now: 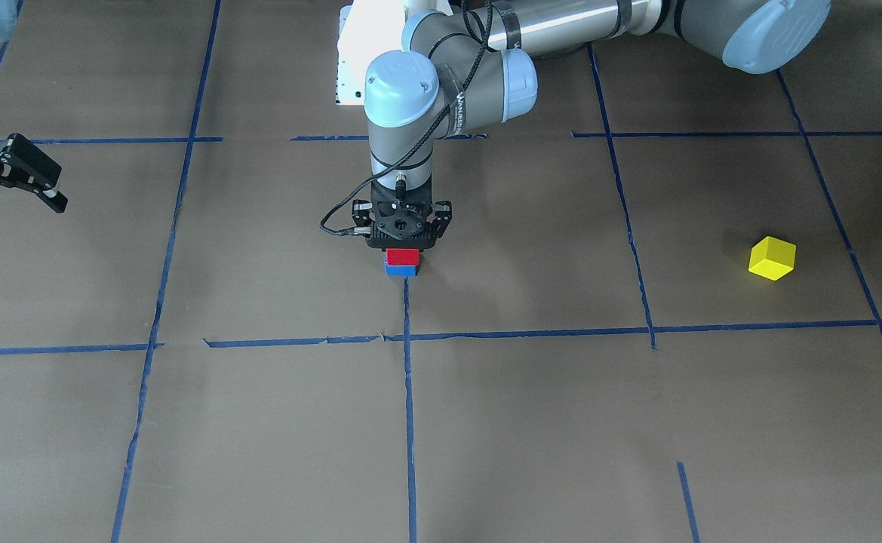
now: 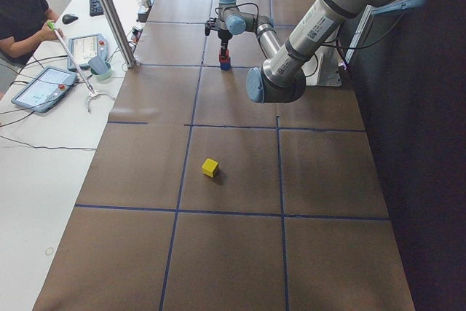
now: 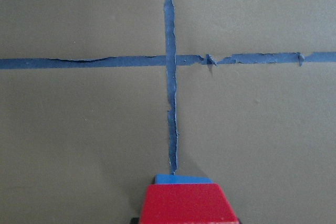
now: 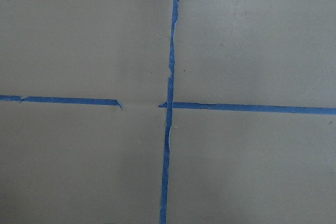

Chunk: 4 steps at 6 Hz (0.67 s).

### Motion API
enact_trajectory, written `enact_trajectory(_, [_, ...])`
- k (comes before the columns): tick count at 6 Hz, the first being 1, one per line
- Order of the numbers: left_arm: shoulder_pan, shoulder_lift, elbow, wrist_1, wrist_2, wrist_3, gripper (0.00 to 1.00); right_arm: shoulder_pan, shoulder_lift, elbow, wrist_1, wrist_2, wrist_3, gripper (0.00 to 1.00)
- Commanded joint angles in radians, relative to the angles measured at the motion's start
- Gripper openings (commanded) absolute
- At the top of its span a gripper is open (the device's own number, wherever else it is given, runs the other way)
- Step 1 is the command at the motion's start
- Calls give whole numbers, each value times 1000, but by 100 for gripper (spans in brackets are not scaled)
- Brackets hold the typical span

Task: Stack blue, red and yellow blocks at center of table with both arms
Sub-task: 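Lower the red cube onto the blue cube and open the left gripper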

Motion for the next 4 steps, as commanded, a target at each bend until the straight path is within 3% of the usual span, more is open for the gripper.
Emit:
enact_trajectory(1, [-1,-5,-6,6,-1,-1,100,0,0,0,-1,0,0,100])
enact_trajectory(3, [-53,24,-126,59,-9,2,100,-2,0,-2,-1,0,0,100])
enact_trajectory(4, [-99,126,-250,61,-38,19,100,-2,0,-2,0,-2,0,100])
